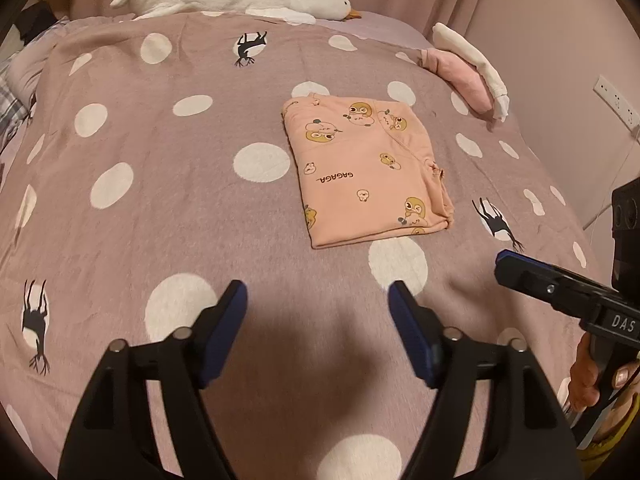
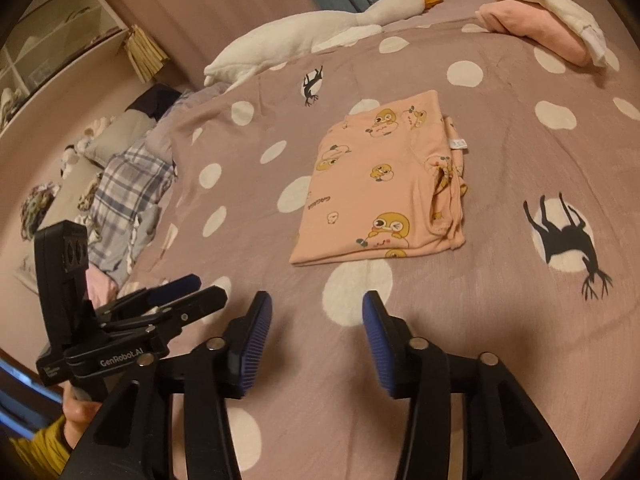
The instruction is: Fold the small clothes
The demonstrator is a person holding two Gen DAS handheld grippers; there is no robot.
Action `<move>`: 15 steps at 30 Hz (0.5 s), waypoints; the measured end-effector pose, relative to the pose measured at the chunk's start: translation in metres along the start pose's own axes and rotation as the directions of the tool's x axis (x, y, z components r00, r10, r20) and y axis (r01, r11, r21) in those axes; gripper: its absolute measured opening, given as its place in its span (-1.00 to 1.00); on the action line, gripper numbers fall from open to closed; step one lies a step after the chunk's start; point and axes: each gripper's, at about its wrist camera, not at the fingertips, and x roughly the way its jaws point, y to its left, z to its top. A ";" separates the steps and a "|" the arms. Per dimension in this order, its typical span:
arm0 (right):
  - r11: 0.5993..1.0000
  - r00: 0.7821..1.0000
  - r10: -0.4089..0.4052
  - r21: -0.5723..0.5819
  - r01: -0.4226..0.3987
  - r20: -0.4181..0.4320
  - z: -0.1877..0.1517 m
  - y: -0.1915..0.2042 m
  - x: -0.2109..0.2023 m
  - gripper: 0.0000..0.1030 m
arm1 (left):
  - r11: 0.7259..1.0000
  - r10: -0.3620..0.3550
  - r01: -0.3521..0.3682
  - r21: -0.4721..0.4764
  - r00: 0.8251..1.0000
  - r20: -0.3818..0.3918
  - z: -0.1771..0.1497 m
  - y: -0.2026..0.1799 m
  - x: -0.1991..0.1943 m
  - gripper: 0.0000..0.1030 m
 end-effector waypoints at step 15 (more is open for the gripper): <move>0.999 0.999 0.013 0.032 -0.015 0.038 -0.019 0.015 -0.032 0.31 | 0.994 -0.070 0.071 -0.077 0.997 0.024 -0.022 0.002 -0.041 0.94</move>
